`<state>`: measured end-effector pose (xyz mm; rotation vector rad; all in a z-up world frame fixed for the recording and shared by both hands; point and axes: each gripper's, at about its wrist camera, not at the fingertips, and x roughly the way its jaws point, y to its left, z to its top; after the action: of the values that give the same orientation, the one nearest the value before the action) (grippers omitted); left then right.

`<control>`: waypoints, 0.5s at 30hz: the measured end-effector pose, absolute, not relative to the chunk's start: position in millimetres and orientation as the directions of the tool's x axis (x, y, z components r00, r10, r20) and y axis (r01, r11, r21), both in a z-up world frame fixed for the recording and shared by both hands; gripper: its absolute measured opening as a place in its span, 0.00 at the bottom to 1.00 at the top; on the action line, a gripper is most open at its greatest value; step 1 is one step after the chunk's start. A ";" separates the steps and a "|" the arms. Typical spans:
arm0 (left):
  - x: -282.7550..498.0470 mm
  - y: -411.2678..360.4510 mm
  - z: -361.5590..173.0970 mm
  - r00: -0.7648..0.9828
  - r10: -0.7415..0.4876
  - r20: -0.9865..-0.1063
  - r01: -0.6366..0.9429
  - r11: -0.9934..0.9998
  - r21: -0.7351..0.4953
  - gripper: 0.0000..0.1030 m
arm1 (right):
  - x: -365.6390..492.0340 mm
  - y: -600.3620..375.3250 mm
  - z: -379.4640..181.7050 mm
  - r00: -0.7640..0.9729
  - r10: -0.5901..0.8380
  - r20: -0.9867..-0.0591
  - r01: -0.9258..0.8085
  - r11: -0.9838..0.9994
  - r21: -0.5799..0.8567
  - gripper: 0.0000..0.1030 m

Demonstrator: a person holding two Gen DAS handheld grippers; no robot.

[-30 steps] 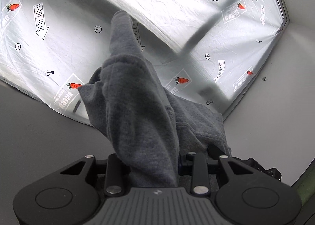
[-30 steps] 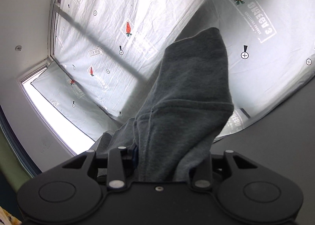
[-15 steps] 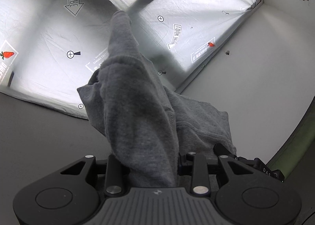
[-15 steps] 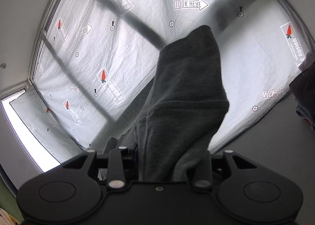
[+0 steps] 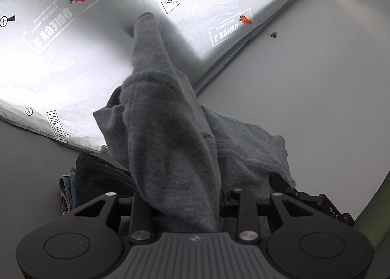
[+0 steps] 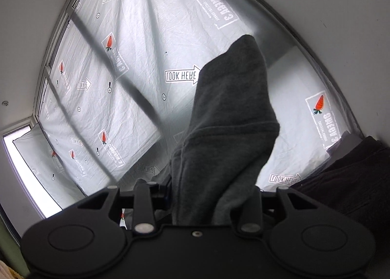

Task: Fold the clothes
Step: 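Lift the bundle with both grippers and carry it onto the clothes stack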

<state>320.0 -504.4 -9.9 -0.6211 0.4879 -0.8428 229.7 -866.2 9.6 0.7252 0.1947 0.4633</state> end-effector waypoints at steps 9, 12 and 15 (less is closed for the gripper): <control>409.4 -595.5 -61.8 0.515 -0.804 -0.296 0.432 0.542 -0.721 0.34 | 322.8 -949.2 -22.4 0.887 0.402 -0.229 -0.178 0.753 0.634 0.38; 439.4 -615.7 -92.1 0.483 -0.791 -0.375 0.401 0.581 -0.708 0.34 | 355.3 -967.7 -60.0 0.865 0.383 -0.324 -0.091 0.756 0.648 0.38; 470.4 -625.9 -135.9 0.448 -0.763 -0.467 0.329 0.626 -0.707 0.34 | 386.0 -976.6 -100.2 0.830 0.336 -0.446 0.013 0.787 0.617 0.38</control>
<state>470.4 -625.9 -135.9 -0.5761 0.8607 -0.7237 386.0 -976.6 -100.2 0.6487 0.5745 0.1845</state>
